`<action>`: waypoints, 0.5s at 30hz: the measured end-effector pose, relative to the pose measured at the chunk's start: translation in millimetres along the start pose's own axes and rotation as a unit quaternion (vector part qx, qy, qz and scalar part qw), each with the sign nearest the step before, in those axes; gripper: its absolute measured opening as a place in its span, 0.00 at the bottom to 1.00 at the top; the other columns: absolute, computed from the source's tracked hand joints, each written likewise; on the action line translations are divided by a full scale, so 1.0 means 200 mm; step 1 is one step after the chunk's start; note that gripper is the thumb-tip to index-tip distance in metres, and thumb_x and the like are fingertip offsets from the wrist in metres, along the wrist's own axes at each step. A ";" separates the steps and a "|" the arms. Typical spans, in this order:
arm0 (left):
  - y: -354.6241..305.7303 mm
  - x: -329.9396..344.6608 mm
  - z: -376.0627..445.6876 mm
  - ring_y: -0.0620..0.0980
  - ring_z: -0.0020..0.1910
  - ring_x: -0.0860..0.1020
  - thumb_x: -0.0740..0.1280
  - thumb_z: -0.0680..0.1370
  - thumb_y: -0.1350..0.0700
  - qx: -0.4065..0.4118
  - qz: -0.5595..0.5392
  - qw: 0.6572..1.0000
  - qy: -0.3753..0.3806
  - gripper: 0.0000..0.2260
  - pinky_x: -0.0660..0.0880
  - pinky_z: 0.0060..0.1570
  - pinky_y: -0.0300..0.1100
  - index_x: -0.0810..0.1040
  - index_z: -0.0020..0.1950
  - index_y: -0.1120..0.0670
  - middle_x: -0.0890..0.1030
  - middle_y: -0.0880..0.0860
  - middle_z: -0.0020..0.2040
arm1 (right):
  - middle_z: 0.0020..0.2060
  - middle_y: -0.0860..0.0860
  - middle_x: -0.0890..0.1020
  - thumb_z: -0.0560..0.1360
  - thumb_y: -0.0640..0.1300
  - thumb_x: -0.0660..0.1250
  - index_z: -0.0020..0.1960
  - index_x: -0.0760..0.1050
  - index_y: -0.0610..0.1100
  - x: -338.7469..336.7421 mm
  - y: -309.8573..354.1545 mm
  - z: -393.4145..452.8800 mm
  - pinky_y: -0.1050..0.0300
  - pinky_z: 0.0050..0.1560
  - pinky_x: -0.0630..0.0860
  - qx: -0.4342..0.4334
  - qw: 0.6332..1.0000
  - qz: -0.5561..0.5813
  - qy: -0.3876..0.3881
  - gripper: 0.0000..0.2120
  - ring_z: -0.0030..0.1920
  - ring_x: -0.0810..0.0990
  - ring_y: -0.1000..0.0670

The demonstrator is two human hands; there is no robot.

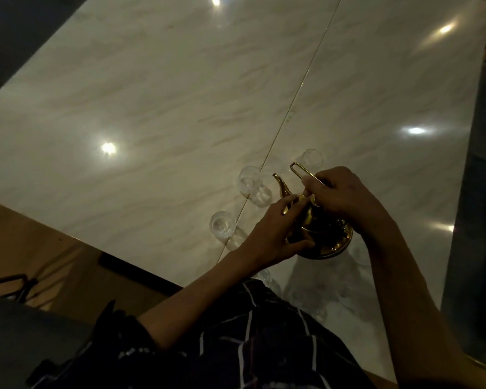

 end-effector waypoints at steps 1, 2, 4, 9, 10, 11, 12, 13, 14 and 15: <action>-0.01 0.00 0.00 0.56 0.73 0.65 0.73 0.75 0.42 0.001 0.003 1.000 -0.002 0.41 0.73 0.66 0.54 0.55 0.81 0.47 0.61 0.56 0.78 | 0.35 0.45 0.82 0.81 0.50 0.61 0.38 0.81 0.43 -0.01 0.01 -0.01 0.44 0.49 0.80 -0.004 1.000 -0.001 0.002 0.18 0.41 0.82 0.45; -0.03 -0.01 0.00 0.56 0.73 0.65 0.73 0.75 0.42 0.002 0.005 1.000 -0.004 0.41 0.74 0.65 0.54 0.55 0.81 0.47 0.61 0.56 0.78 | 0.35 0.45 0.82 0.81 0.50 0.61 0.38 0.82 0.42 -0.02 0.01 -0.01 0.44 0.49 0.79 -0.007 1.000 -0.004 0.003 0.19 0.41 0.83 0.44; -0.05 -0.01 0.00 0.56 0.73 0.66 0.73 0.74 0.42 0.003 0.006 1.000 -0.011 0.40 0.75 0.64 0.54 0.55 0.81 0.46 0.62 0.55 0.77 | 0.35 0.44 0.82 0.80 0.51 0.61 0.39 0.82 0.41 -0.04 0.02 -0.02 0.43 0.49 0.80 -0.009 1.000 -0.009 0.002 0.19 0.41 0.83 0.43; -0.13 -0.02 -0.01 0.56 0.74 0.65 0.73 0.75 0.43 0.002 0.011 1.000 -0.020 0.40 0.74 0.63 0.53 0.55 0.81 0.47 0.61 0.55 0.77 | 0.33 0.47 0.82 0.80 0.51 0.62 0.38 0.82 0.44 -0.09 0.04 -0.05 0.49 0.46 0.78 -0.021 1.000 -0.013 -0.004 0.18 0.39 0.82 0.46; -0.14 -0.03 -0.01 0.56 0.74 0.65 0.73 0.75 0.43 0.004 0.014 1.000 -0.022 0.40 0.75 0.63 0.54 0.55 0.80 0.47 0.61 0.56 0.77 | 0.32 0.48 0.81 0.80 0.51 0.62 0.38 0.82 0.45 -0.10 0.04 -0.06 0.51 0.45 0.76 -0.025 1.000 -0.013 -0.005 0.18 0.38 0.82 0.47; -0.15 -0.03 -0.01 0.57 0.74 0.65 0.73 0.75 0.43 0.005 0.017 1.000 -0.023 0.40 0.75 0.63 0.54 0.56 0.80 0.48 0.61 0.56 0.77 | 0.31 0.49 0.80 0.80 0.51 0.62 0.37 0.82 0.46 -0.11 0.04 -0.07 0.52 0.44 0.75 -0.029 1.000 -0.010 -0.007 0.18 0.37 0.81 0.48; -0.17 -0.03 -0.01 0.57 0.74 0.65 0.73 0.74 0.43 0.004 0.020 1.000 -0.023 0.40 0.75 0.62 0.54 0.56 0.80 0.48 0.61 0.56 0.77 | 0.31 0.49 0.80 0.80 0.51 0.62 0.36 0.81 0.46 -0.12 0.05 -0.08 0.53 0.44 0.74 -0.030 1.000 -0.004 -0.008 0.18 0.36 0.80 0.48; -0.18 -0.03 -0.01 0.57 0.74 0.65 0.73 0.74 0.43 0.002 0.023 0.999 -0.025 0.40 0.75 0.62 0.54 0.56 0.80 0.49 0.61 0.56 0.77 | 0.31 0.48 0.80 0.80 0.50 0.62 0.36 0.81 0.45 -0.13 0.05 -0.09 0.53 0.44 0.74 -0.031 0.999 0.000 -0.008 0.18 0.36 0.80 0.48; -0.19 -0.03 -0.01 0.56 0.74 0.64 0.73 0.74 0.43 0.002 0.025 0.999 -0.026 0.40 0.76 0.62 0.54 0.56 0.80 0.48 0.61 0.56 0.77 | 0.31 0.48 0.80 0.80 0.50 0.62 0.37 0.81 0.45 -0.14 0.05 -0.10 0.53 0.44 0.74 -0.034 0.999 0.001 -0.006 0.18 0.36 0.80 0.47; -0.20 -0.04 -0.01 0.56 0.74 0.64 0.73 0.74 0.42 0.002 0.027 0.999 -0.028 0.40 0.76 0.61 0.55 0.56 0.80 0.48 0.61 0.56 0.77 | 0.31 0.47 0.80 0.80 0.50 0.62 0.37 0.81 0.44 -0.14 0.06 -0.10 0.53 0.44 0.74 -0.037 0.999 -0.002 -0.004 0.18 0.36 0.80 0.47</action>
Point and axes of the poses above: each hand's wrist, its own z-axis towards the middle knuckle, its own x-axis out of the palm, y = z × x, the point moved 4 cm from there along z, towards the middle knuckle
